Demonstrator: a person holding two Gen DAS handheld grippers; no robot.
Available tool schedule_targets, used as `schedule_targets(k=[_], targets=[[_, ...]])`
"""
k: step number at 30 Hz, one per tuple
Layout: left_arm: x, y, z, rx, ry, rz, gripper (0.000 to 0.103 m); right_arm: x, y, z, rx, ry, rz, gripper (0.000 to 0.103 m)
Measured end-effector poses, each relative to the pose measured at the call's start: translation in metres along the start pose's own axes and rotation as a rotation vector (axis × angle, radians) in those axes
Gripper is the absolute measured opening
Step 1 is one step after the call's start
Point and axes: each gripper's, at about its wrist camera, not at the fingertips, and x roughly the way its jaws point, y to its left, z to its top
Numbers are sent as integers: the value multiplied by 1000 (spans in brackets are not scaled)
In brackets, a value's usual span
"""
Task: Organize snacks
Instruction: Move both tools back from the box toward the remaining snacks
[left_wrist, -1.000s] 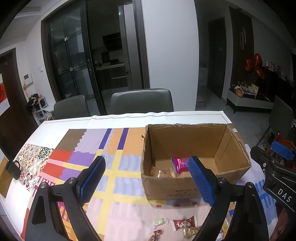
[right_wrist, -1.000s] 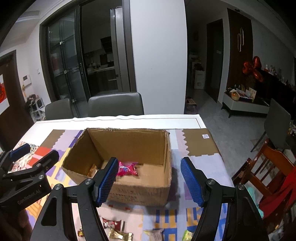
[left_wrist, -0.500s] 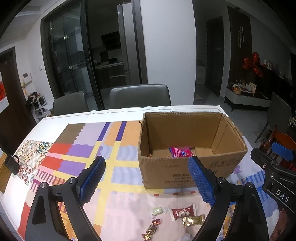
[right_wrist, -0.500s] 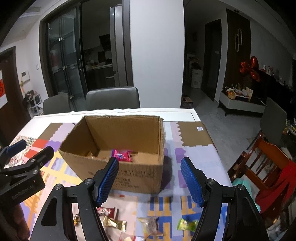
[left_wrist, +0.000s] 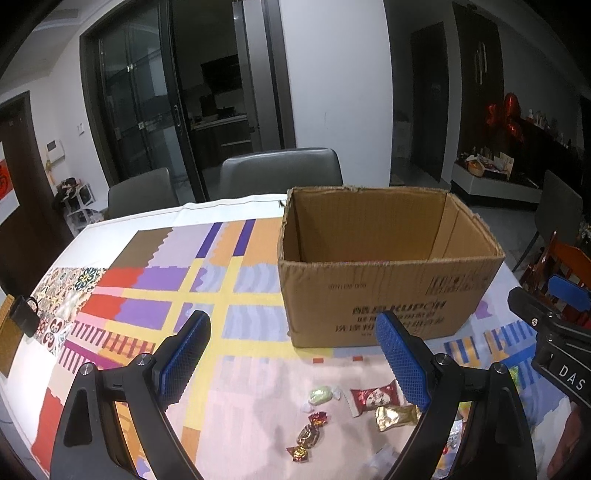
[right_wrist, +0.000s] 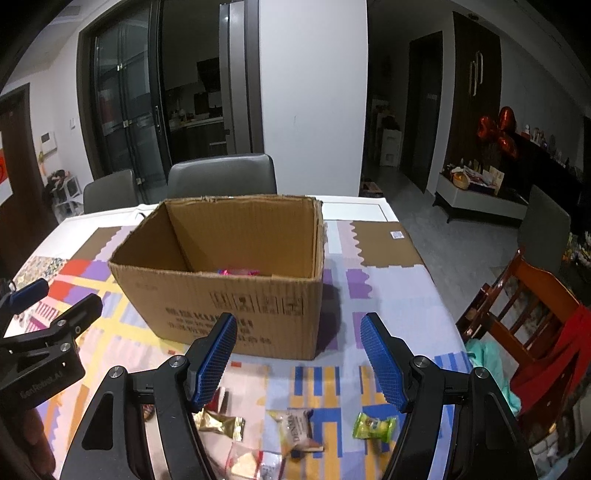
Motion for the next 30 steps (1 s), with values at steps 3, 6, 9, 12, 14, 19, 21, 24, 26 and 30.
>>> schedule_targets(k=[3,6,9,12,14,19,21,24,26,30], targets=[[3,0,-8,-6,13,2,92,0,0,-7,-5,4,-9,70],[7,-2,-16,1,27,-1,92,1,1,-14,-18,6,-16,70],[10,-2,-25,0,33,-1,92,1,3,-22,-24,10,-15,70],[14,-1,-32,-13,45,-10,92,2,3,-26,-26,16,-13,70],[17,-1,-38,-13,52,-15,92,3,4,-30,-32,19,-13,70],[24,-3,-51,-8,67,-18,91,9,3,-43,-26,37,-7,70],[27,-5,-58,-2,68,-19,91,12,2,-49,-19,40,-13,70],[31,-6,-65,4,76,-23,91,16,1,-57,-18,51,-13,70],[33,-5,-69,1,77,-20,91,18,1,-62,-24,58,-15,70],[38,-4,-76,-1,87,-21,91,25,2,-72,-27,73,-18,70]])
